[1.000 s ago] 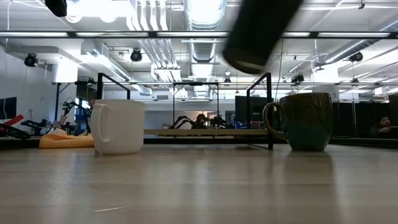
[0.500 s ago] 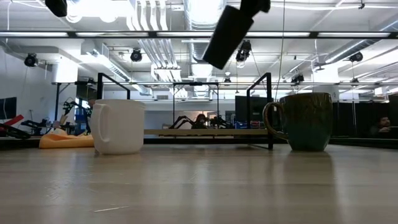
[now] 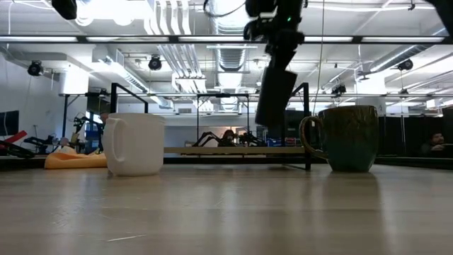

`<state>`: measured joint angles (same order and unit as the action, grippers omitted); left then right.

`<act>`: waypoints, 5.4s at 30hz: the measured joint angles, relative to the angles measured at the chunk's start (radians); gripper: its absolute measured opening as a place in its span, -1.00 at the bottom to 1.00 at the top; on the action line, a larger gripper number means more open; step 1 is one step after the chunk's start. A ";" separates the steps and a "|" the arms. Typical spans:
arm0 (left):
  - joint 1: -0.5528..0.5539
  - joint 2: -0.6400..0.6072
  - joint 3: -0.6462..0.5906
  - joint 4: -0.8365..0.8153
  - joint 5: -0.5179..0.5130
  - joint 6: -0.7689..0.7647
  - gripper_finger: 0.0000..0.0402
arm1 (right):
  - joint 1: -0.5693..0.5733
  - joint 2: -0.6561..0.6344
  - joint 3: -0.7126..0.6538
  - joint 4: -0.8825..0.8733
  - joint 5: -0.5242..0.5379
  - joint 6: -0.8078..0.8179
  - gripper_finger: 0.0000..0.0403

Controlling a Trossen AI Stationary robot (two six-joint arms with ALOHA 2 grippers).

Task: Stack small to large cups/mugs on shelf
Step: Put the black cup on the shelf, then put the brown mug on the shelf

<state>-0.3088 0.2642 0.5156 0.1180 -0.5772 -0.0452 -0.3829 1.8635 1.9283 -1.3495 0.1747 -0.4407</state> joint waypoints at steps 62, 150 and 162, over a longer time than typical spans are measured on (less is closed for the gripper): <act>0.000 0.001 -0.032 0.004 -0.087 0.001 -1.00 | -0.054 0.126 0.424 -0.221 -0.046 0.392 -0.73; 0.000 0.002 -0.032 0.001 -0.080 0.000 -1.00 | 0.313 -0.151 -0.566 -0.001 -0.160 0.743 -0.73; 0.000 0.002 -0.032 0.002 -0.080 0.000 -1.00 | 0.311 -0.152 -0.624 0.019 -0.147 0.746 -0.74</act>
<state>-0.3088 0.2657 0.4839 0.1196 -0.6571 -0.0456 -0.0723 1.7119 1.3044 -1.3300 0.0273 0.3057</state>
